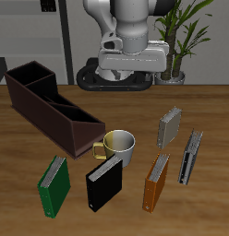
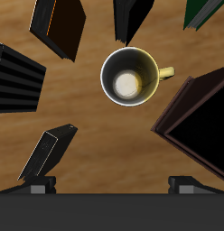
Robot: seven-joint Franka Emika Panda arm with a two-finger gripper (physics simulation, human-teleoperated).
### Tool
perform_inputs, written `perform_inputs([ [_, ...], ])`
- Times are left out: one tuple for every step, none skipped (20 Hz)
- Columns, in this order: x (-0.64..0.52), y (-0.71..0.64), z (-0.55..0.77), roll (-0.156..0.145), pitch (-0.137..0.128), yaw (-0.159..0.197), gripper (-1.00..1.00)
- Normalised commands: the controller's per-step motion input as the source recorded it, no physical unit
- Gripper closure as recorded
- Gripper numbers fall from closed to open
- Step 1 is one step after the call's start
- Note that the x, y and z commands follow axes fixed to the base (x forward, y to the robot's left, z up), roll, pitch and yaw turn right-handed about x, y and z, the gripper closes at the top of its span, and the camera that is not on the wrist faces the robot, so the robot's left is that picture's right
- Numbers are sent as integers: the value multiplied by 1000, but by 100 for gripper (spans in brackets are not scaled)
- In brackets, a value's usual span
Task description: Place the yellow book into the right desk caddy's back compartment
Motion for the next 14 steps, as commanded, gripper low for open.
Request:
perform_inputs([
  [-160, 387, -141, -66, -47, -163, -100],
  [-95, 200, -179, -22, 6, -109, -100],
  [-59, 222, -190, -75, -23, -47, -100],
  [35, -87, 5, 0, 0, 0, -100],
  [-7, -21, -77, -26, -16, -11, -100],
  [-140, 313, -322, 68, 46, -176, -100],
  [-134, 146, -107, -104, -51, -35, -100],
  [-85, 136, -44, -55, -53, -91, -100],
  [4, 337, -144, 127, 12, -10, -100],
  [-24, -20, -96, -100, 14, -202, -100],
  [-43, 203, -43, -80, -73, -65, -100],
  [26, 183, -228, 74, 35, -71, -100],
  [-178, 309, -285, -84, 23, -115, -100],
  [-207, 327, -156, -32, -80, 7, -100],
])
